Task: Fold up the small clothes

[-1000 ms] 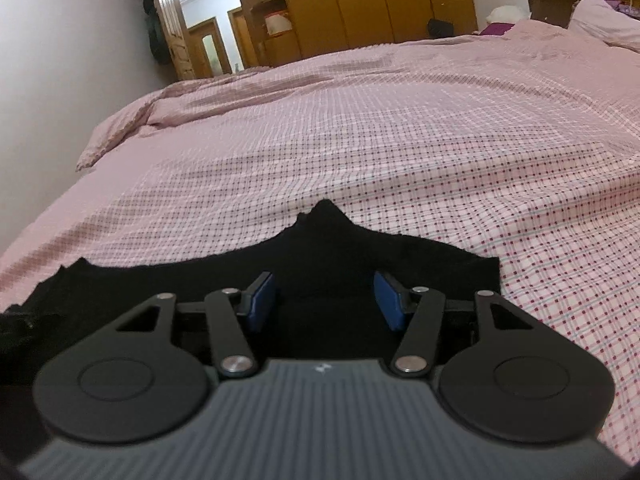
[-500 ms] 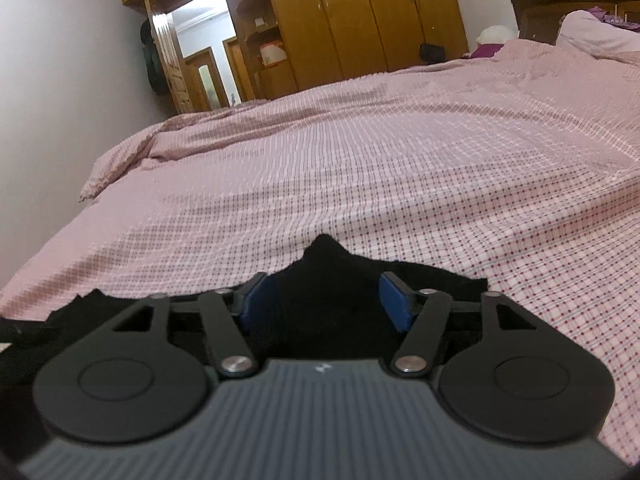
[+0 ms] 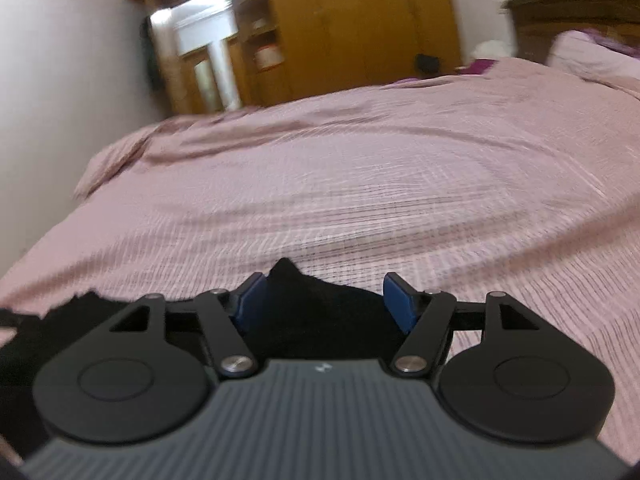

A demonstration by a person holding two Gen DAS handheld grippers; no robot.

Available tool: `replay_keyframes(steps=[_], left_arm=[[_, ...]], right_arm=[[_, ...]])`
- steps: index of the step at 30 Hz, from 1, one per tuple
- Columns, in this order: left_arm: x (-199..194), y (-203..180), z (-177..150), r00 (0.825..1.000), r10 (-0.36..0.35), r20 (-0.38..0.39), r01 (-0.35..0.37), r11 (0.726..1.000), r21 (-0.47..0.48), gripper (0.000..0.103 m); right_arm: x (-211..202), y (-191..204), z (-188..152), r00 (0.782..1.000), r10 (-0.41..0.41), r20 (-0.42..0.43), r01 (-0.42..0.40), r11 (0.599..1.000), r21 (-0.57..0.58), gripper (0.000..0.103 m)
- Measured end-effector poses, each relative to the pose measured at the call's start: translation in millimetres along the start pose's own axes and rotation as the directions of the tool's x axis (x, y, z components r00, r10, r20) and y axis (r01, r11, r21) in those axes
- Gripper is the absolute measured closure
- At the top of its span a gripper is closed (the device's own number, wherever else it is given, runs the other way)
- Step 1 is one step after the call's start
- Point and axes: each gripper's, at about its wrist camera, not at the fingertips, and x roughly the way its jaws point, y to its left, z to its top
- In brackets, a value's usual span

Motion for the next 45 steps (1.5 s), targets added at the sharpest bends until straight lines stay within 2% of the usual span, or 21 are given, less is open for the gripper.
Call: replay_keyframes(steps=[3,4,5,7,9,10,14,15,16,19,21,23,25,30,32,33,34,35,38,40,45], left_arm=[[9.0,2.1,-2.0,1.0,-0.007,-0.018,0.007,1.0,-0.001,0.008],[11.5,3.0,-2.7,1.0,-0.001,-0.019,0.001,1.0,-0.001,0.008],[14.4,4.0,-3.3,1.0,0.009,-0.022,-0.009,1.0,0.0,0.008],[20.8,6.2,-4.2,0.999,0.029,-0.032,-0.029,1.0,-0.004,0.007],[28.2,9.8,-4.7,0.998,0.039,-0.049,-0.04,0.999,-0.028,0.006],[31.3,12.4,-5.2,0.998,0.032,-0.055,-0.035,0.998,-0.045,0.005],[34.8,13.5,-6.5,0.998,0.036,-0.049,-0.038,0.998,-0.041,0.003],[34.8,12.4,-6.9,0.998,0.04,-0.046,-0.042,0.999,-0.034,0.003],[34.5,11.5,-7.0,0.998,0.044,-0.045,-0.045,0.999,-0.029,0.003],[33.5,11.4,-6.6,0.998,0.044,-0.049,-0.045,0.998,-0.032,0.003],[30.0,11.9,-4.7,0.998,0.034,-0.058,-0.036,0.999,-0.036,0.003],[22.0,11.6,-1.9,0.998,0.018,-0.06,-0.021,0.999,-0.037,0.003],[7.8,11.1,0.9,0.999,-0.001,-0.048,-0.001,0.999,-0.033,0.003],[-33.6,6.3,1.4,1.0,0.029,-0.011,-0.028,0.999,0.032,0.003],[-47.6,7.5,-6.4,0.999,0.038,-0.009,-0.037,0.998,0.042,0.003],[-52.1,9.0,-11.8,0.999,0.039,-0.02,-0.038,0.998,0.043,0.003],[-54.6,11.0,-19.2,0.998,0.045,-0.037,-0.043,0.998,0.043,0.003],[-55.1,12.3,-25.0,0.997,0.052,-0.052,-0.05,0.998,0.048,0.003],[-53.8,18.5,-44.6,0.992,0.077,-0.097,-0.072,0.996,0.059,0.003],[-55.7,25.0,-54.3,0.991,0.07,-0.117,-0.067,0.997,0.032,0.003],[-65.2,36.2,-70.6,0.989,0.065,-0.135,-0.068,0.997,-0.022,0.003]], right_arm=[[27.1,-0.5,0.3,0.999,0.006,-0.052,-0.008,0.999,-0.043,0.037],[38.6,-1.6,-1.3,0.997,0.006,-0.083,-0.009,0.999,-0.04,0.046],[47.5,-2.5,-2.8,0.994,0.009,-0.109,-0.013,0.999,-0.038,0.067],[63.7,-0.9,-8.8,0.987,-0.022,-0.159,0.01,0.997,-0.072,0.088],[74.3,0.6,-14.0,0.987,-0.057,-0.148,0.039,0.992,-0.121,0.088],[79.3,-0.7,-14.6,0.987,-0.078,-0.137,0.061,0.99,-0.126,0.09],[85.0,-16.6,-5.9,0.973,-0.19,-0.129,0.186,0.982,-0.045,0.09],[80.5,-22.1,-3.1,0.975,-0.178,-0.134,0.177,0.984,-0.016,0.09],[72.6,-27.6,-0.9,0.98,-0.151,-0.131,0.155,0.988,0.016,0.085],[37.8,-36.4,3.4,0.99,-0.054,-0.132,0.065,0.995,0.078,0.084],[9.7,-36.8,0.2,0.991,0.0,-0.132,0.012,0.996,0.089,0.075],[-15.7,-35.7,-6.6,0.992,0.026,-0.122,-0.015,0.996,0.088,0.05],[-37.7,-36.1,-14.5,0.993,0.04,-0.107,-0.03,0.996,0.087,0.046],[-64.3,-40.9,-47.6,0.984,0.094,-0.15,-0.072,0.987,0.143,0.046],[-64.6,-41.0,-59.9,0.982,0.08,-0.17,-0.057,0.989,0.137,0.048],[-62.5,-40.3,-67.0,0.98,0.051,-0.193,-0.028,0.993,0.116,0.05],[-62.8,-39.2,-73.4,0.977,0.014,-0.213,0.006,0.996,0.094,0.061],[-62.4,-39.6,-77.9,0.975,-0.008,-0.22,0.027,0.996,0.082,0.066],[-68.0,-40.5,-77.1,0.973,-0.034,-0.227,0.057,0.994,0.095,0.065],[-70.2,-40.7,-76.7,0.971,-0.044,-0.234,0.067,0.994,0.088,0.065],[-78.6,-52.1,-81.0,0.978,-0.009,-0.208,0.043,0.986,0.16,0.061]])
